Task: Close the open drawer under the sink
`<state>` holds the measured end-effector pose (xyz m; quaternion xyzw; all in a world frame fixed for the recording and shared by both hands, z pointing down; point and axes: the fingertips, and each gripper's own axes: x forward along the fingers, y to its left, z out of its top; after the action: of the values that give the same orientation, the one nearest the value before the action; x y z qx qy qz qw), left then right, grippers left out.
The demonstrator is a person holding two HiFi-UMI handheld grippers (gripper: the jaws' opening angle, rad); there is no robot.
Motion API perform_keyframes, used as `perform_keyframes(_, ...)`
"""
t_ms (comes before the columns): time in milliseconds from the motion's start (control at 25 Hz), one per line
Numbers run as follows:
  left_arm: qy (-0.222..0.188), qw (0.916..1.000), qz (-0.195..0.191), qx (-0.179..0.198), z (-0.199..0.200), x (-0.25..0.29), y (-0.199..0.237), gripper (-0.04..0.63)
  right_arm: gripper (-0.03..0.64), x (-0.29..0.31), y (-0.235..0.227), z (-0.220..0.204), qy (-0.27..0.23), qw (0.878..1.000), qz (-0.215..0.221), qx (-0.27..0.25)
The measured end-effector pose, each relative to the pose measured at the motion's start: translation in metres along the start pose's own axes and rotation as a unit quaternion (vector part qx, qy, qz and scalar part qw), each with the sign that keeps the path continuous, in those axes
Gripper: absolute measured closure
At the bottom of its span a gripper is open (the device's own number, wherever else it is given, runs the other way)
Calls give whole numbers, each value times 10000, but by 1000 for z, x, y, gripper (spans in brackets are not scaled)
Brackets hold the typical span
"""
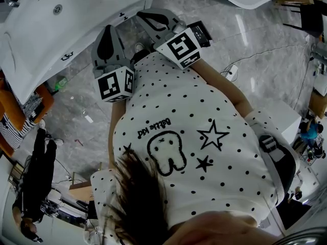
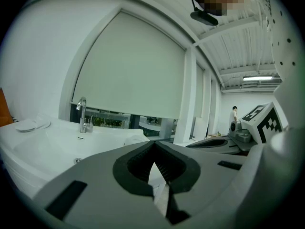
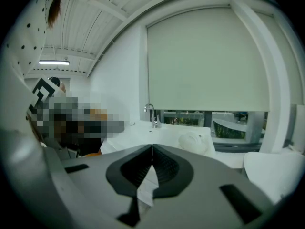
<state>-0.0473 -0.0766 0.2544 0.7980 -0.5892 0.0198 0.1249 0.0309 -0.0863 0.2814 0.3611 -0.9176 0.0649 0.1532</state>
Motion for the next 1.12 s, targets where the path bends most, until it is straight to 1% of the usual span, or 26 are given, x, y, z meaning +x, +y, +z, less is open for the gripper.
perform_keyframes(640,-15,10000,14,73,2,-2,-2,591,601,0,3,1,-3,10000,60,-70)
perform_keyframes(1120,-26,10000,77,49,0,-7,0,591,601,0,9,-1,16,9999,139,-84)
